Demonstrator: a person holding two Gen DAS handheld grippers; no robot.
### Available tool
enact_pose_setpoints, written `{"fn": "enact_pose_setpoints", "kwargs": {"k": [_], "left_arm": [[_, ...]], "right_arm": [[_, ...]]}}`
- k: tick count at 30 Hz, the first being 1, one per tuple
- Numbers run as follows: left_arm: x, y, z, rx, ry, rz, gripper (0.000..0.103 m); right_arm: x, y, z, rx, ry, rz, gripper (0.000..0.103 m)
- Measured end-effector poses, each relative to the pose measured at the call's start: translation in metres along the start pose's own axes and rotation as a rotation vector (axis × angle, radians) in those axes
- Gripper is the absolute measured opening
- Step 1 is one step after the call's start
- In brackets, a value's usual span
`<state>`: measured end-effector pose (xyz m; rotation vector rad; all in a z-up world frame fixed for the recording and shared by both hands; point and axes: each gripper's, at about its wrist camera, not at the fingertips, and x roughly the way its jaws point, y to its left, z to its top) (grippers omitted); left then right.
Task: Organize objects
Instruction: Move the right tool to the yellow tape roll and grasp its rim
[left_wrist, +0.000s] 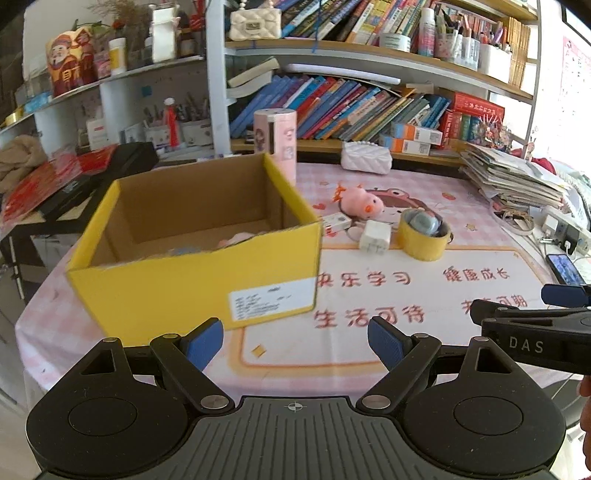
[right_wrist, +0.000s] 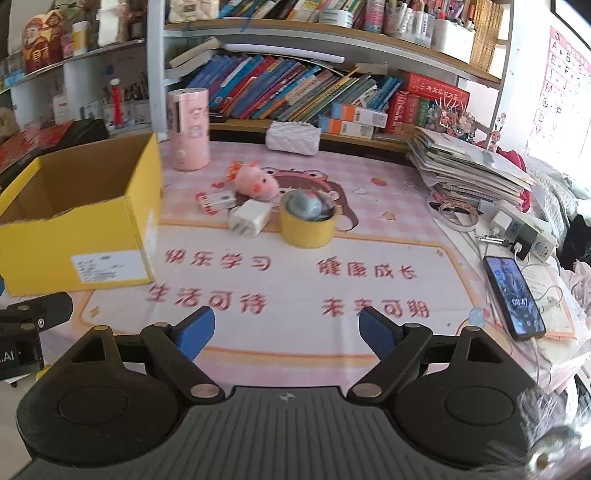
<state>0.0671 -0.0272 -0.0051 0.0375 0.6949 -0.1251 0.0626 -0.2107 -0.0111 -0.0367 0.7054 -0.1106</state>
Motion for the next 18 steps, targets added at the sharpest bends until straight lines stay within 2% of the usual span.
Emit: {"fn": "enact_pose_setpoints", "kwargs": {"k": [18], "left_arm": [[0.064, -0.066, 0.037, -0.014, 0.046, 0.015, 0.088]], "right_arm": [[0.071, -0.064, 0.043, -0.032, 0.041, 0.042, 0.085]]}}
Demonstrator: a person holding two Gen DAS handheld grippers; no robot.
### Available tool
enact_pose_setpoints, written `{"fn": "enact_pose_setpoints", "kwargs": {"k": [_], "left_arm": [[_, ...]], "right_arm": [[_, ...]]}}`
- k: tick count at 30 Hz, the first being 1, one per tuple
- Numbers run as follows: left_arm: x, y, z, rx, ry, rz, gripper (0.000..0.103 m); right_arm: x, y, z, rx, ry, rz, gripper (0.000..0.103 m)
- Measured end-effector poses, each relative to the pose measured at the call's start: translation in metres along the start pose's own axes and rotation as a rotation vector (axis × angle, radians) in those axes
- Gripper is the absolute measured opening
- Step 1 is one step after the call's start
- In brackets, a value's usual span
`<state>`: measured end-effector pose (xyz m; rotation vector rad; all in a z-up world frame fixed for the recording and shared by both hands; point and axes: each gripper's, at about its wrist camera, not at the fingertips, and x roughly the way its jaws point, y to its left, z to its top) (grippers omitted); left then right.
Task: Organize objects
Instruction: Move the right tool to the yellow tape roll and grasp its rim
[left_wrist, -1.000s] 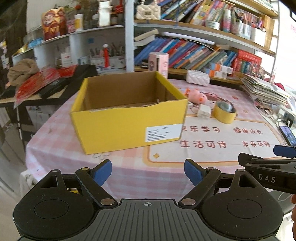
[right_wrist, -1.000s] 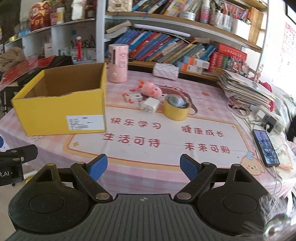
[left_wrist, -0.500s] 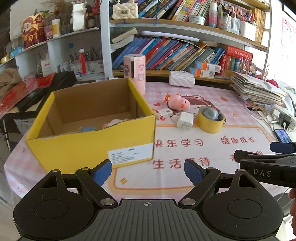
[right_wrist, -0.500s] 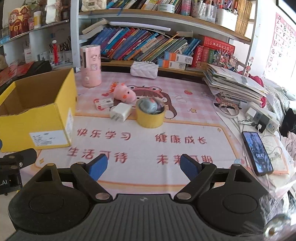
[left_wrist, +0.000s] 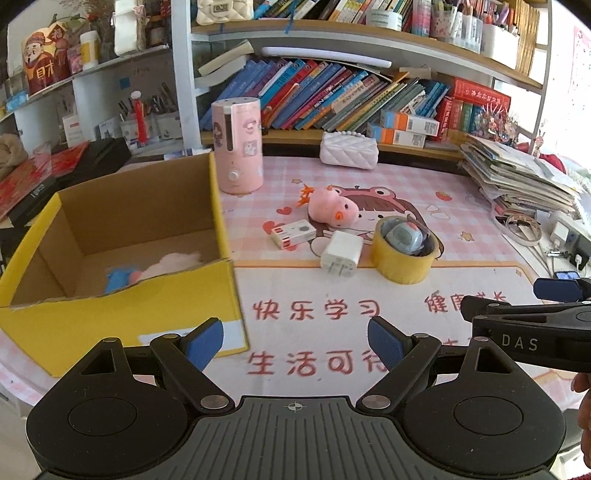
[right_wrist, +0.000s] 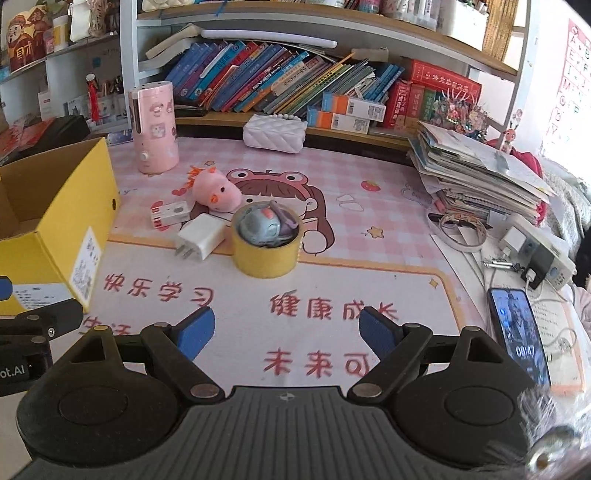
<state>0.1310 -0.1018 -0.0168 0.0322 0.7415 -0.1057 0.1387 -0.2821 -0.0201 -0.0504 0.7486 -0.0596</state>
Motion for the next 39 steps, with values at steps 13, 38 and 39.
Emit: {"fn": "enact_pose_setpoints", "kwargs": {"k": [13, 38, 39], "left_arm": [[0.032, -0.033, 0.013, -0.007, 0.048, 0.032, 0.088], [0.074, -0.051, 0.029, 0.024, 0.131, 0.035, 0.088], [0.074, -0.051, 0.029, 0.024, 0.132, 0.035, 0.088]], "right_arm": [[0.04, -0.031, 0.019, -0.028, 0.018, 0.097, 0.083], [0.17, -0.004, 0.067, -0.258, 0.116, 0.257, 0.092], [0.173, -0.003, 0.068, -0.264, 0.118, 0.259, 0.092]]}}
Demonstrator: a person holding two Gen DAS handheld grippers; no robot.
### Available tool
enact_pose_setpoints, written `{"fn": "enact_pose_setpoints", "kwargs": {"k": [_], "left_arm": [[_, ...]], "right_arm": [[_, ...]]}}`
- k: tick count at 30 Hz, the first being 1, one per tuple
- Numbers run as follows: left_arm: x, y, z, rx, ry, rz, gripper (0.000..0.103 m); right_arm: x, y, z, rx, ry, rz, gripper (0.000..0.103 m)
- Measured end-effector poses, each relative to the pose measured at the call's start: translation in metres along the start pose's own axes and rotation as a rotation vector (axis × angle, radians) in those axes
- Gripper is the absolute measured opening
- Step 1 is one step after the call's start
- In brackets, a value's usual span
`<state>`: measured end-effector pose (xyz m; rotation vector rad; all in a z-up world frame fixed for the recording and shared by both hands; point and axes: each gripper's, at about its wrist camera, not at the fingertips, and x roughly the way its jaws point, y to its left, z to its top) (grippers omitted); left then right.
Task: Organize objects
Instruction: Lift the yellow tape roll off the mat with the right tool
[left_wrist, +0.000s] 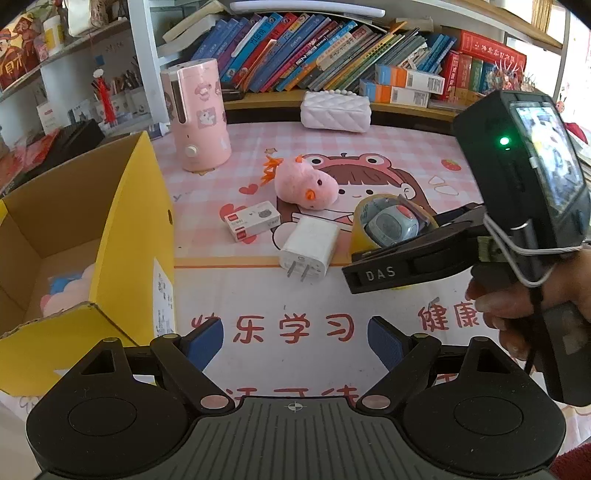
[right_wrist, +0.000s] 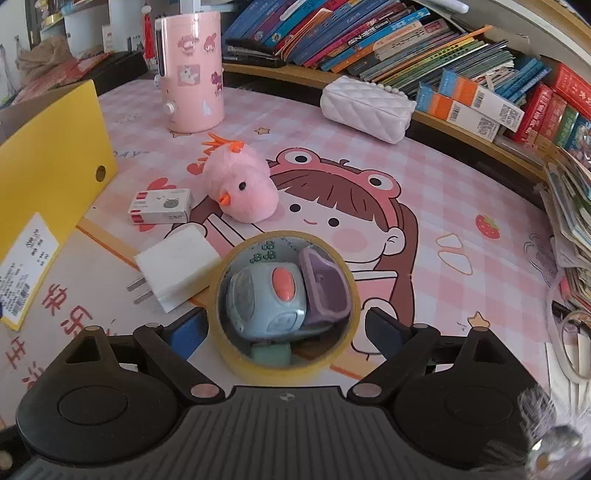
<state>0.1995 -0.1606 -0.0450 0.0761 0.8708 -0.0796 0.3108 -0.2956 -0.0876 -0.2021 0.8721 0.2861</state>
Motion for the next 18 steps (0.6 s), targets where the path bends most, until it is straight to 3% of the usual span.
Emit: {"fn": "enact_pose_setpoints", "kwargs": {"k": [4, 8, 18], "left_arm": [[0.0, 0.0, 0.0, -0.001, -0.001, -0.001, 0.088], [0.001, -0.001, 0.003, -0.005, -0.004, -0.004, 0.088], [0.01, -0.01, 0.01, -0.003, -0.015, -0.022, 0.087]], "right_arm": [[0.005, -0.002, -0.001, -0.005, 0.002, 0.026, 0.082], [-0.005, -0.004, -0.006, 0.02, -0.01, 0.022, 0.082], [-0.078, -0.02, -0.019, 0.122, -0.148, 0.063, 0.082]]}}
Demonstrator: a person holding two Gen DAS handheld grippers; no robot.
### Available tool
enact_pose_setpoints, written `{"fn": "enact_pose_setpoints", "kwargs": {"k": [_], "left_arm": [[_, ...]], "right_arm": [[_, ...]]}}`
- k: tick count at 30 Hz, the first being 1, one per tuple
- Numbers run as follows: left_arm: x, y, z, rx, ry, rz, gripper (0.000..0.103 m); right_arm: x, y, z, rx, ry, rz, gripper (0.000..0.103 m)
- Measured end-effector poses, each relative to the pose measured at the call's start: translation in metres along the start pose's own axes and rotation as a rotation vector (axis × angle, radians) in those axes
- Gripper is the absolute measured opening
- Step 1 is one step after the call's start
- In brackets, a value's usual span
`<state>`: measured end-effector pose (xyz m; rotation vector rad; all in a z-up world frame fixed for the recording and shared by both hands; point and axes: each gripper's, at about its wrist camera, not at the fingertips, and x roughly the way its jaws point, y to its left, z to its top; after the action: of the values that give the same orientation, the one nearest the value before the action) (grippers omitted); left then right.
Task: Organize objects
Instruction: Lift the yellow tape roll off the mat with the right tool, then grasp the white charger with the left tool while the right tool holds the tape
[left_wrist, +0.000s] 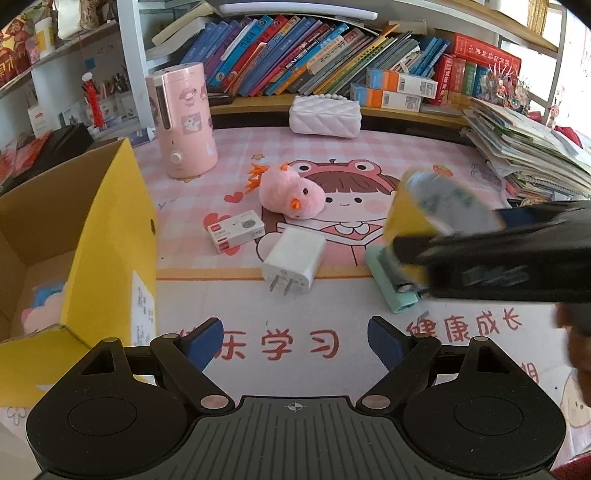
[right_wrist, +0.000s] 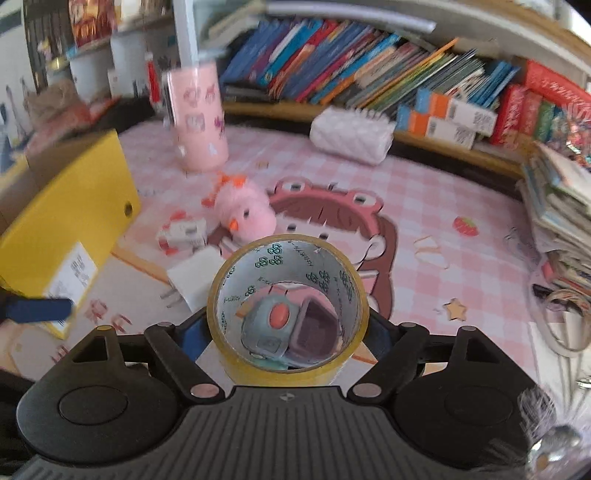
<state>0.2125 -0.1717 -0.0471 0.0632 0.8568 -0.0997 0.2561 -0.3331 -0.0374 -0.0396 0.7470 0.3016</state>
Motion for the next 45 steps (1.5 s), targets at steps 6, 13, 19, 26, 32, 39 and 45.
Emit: {"fn": "enact_pose_setpoints", "kwargs": {"k": [6, 13, 19, 26, 32, 39, 45], "left_arm": [[0.019, -0.003, 0.01, -0.031, -0.006, 0.027, 0.082], [0.054, -0.002, 0.029, -0.049, -0.001, 0.052, 0.062], [0.083, -0.003, 0.039, -0.054, 0.016, 0.045, 0.058], [0.099, -0.002, 0.042, -0.034, 0.027, 0.034, 0.051], [0.084, 0.0, 0.041, -0.042, 0.007, 0.014, 0.041], [0.032, 0.011, 0.035, -0.095, -0.053, -0.058, 0.041], [-0.025, 0.025, 0.019, -0.133, -0.114, -0.12, 0.041]], "right_arm": [[-0.04, -0.014, 0.005, 0.099, -0.106, -0.025, 0.082], [-0.06, -0.027, -0.002, 0.127, -0.158, -0.1, 0.082], [-0.061, -0.034, -0.006, 0.122, -0.135, -0.108, 0.082], [-0.056, -0.032, -0.013, 0.118, -0.092, -0.113, 0.082], [-0.051, -0.029, -0.016, 0.129, -0.046, -0.145, 0.082], [-0.048, -0.014, -0.019, 0.124, -0.018, -0.147, 0.082], [-0.05, 0.007, -0.026, 0.115, 0.016, -0.167, 0.082]]}}
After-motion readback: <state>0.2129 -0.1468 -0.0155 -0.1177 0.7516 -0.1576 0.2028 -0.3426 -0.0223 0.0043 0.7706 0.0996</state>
